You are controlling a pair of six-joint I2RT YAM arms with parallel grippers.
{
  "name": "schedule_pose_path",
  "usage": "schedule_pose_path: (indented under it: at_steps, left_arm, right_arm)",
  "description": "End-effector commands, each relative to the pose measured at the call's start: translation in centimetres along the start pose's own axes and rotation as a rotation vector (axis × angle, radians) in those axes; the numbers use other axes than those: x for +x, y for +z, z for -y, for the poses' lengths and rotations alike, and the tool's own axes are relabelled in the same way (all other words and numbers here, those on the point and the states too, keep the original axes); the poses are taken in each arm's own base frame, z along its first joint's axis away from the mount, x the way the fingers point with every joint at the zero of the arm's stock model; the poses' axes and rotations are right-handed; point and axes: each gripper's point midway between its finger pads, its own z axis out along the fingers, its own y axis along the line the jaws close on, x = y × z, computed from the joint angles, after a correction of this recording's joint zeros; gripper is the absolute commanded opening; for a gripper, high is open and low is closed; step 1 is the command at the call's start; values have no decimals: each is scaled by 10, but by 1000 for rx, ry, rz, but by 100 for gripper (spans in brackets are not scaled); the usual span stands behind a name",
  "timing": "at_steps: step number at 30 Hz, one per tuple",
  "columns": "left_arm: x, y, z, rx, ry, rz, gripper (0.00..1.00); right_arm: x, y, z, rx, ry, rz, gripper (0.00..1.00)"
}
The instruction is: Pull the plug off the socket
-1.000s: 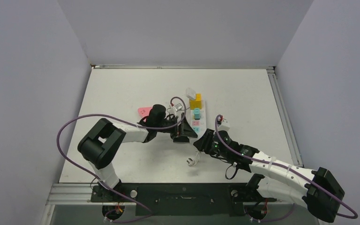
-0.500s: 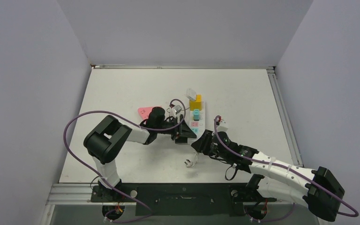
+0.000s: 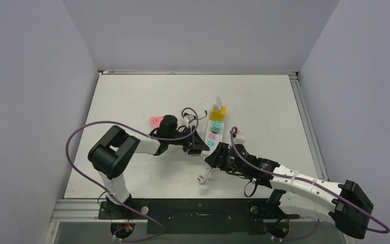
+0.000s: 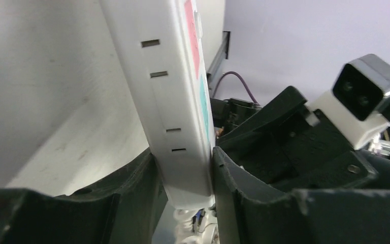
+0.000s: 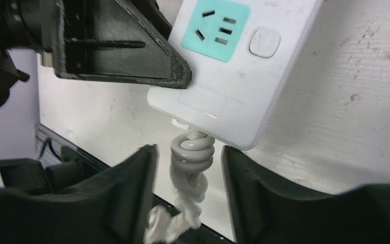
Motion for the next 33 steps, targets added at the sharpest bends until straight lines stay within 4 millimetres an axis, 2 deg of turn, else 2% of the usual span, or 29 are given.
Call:
schedule_pose_path:
  at_steps: [1,8,10,13,17,20,23,33]
  left_arm:
    - [-17,-9,15,-25,133,63,0]
    - [-18,-27,-10,-302,295,93,0]
    - [-17,-34,-16,-378,329,102,0]
    - [-14,-41,-24,-423,337,109,0]
    - [-8,-41,-31,-437,324,93,0]
    - [-9,-38,-27,-428,325,91,0]
    - [-9,-36,-26,-419,317,84,0]
    - [-4,-28,-25,-375,272,57,0]
  right_arm:
    - [-31,-15,-25,-25,5,91,62]
    - [-67,-34,-5,156,-31,203,81]
    - [-79,-36,-1,166,-25,223,81]
    - [-95,-33,7,132,4,231,75]
    - [-118,-23,22,97,58,250,73]
    - [-122,-12,23,20,119,243,68]
    - [-126,-1,20,-32,163,271,67]
    - [-117,24,18,-127,218,304,64]
